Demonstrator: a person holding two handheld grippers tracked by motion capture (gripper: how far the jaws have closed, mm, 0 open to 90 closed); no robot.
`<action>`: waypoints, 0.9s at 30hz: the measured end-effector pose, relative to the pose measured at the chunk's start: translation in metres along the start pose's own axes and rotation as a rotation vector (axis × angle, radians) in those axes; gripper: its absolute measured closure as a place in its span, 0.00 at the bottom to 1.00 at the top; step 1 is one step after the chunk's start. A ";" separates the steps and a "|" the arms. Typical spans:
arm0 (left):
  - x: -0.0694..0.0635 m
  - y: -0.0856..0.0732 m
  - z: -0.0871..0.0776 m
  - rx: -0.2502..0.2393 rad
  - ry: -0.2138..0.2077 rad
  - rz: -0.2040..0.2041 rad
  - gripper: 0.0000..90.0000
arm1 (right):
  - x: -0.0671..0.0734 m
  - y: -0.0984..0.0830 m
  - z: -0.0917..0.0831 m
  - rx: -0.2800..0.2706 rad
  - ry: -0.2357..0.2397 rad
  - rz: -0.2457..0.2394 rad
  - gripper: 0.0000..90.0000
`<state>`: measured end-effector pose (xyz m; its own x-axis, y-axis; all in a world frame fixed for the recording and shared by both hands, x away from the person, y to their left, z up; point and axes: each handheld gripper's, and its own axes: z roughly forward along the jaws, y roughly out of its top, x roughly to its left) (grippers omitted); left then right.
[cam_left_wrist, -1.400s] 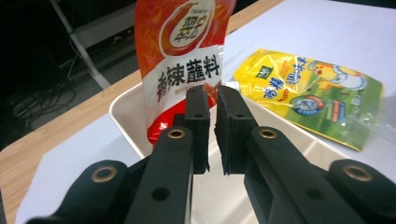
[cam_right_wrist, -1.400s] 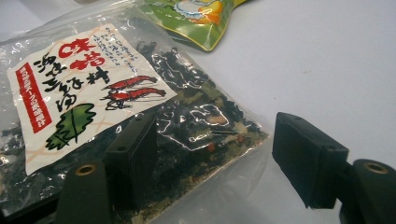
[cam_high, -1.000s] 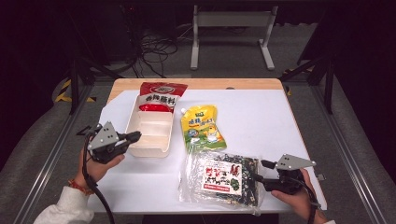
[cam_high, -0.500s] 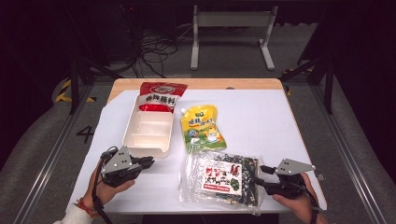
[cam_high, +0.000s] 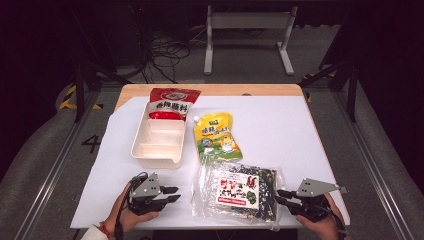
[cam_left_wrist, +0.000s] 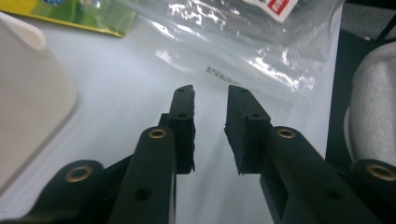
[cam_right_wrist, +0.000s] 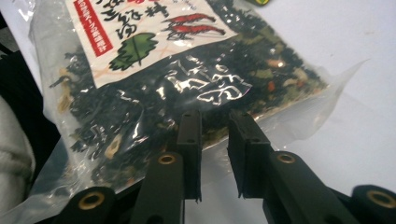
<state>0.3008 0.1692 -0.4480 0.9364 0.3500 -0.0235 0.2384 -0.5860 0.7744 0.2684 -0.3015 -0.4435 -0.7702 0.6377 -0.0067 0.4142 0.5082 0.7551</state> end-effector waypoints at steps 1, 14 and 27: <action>0.000 -0.001 0.000 -0.006 -0.015 -0.005 0.77 | 0.001 -0.001 0.000 0.001 0.010 0.000 0.87; -0.012 -0.004 0.012 0.019 -0.096 -0.059 0.41 | 0.002 -0.007 0.005 0.046 0.050 0.016 1.00; -0.034 0.021 0.042 -0.035 -0.203 -0.093 0.31 | 0.005 -0.009 0.007 0.044 0.051 0.028 1.00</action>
<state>0.2850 0.1142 -0.4579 0.9444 0.2445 -0.2198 0.3201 -0.5313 0.7844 0.2645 -0.2990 -0.4546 -0.7812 0.6224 0.0478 0.4560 0.5167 0.7246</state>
